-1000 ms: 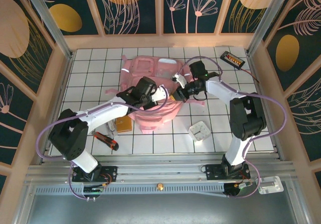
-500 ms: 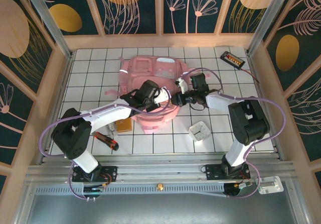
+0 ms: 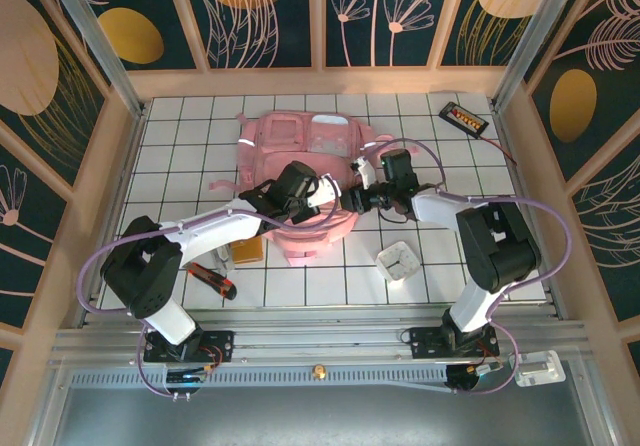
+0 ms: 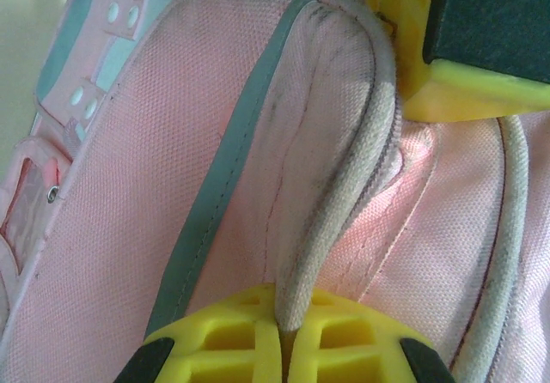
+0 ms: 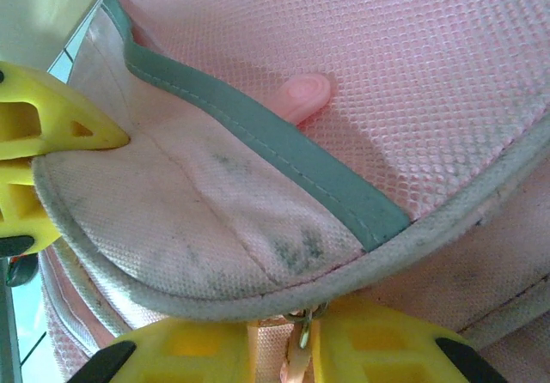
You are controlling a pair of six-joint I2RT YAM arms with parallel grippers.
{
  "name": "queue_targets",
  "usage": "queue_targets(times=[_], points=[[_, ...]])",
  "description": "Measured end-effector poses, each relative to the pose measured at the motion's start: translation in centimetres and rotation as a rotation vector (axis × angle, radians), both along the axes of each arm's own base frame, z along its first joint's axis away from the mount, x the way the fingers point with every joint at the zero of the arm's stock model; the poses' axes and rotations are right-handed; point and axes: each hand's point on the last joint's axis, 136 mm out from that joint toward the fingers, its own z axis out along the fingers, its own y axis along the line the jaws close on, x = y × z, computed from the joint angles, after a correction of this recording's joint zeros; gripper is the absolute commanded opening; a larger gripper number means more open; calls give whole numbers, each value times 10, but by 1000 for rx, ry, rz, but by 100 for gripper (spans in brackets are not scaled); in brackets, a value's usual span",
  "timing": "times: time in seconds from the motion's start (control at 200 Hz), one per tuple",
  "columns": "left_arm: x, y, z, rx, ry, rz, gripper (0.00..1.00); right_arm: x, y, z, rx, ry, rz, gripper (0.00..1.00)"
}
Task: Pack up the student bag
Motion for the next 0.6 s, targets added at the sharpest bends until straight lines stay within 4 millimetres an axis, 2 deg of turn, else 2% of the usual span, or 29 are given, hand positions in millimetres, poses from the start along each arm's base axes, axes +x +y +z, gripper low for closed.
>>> queue_targets(times=[0.595], points=[[-4,-5,1,-5,3,-16,0,-9,-8,0,-6,-39,-31,25]])
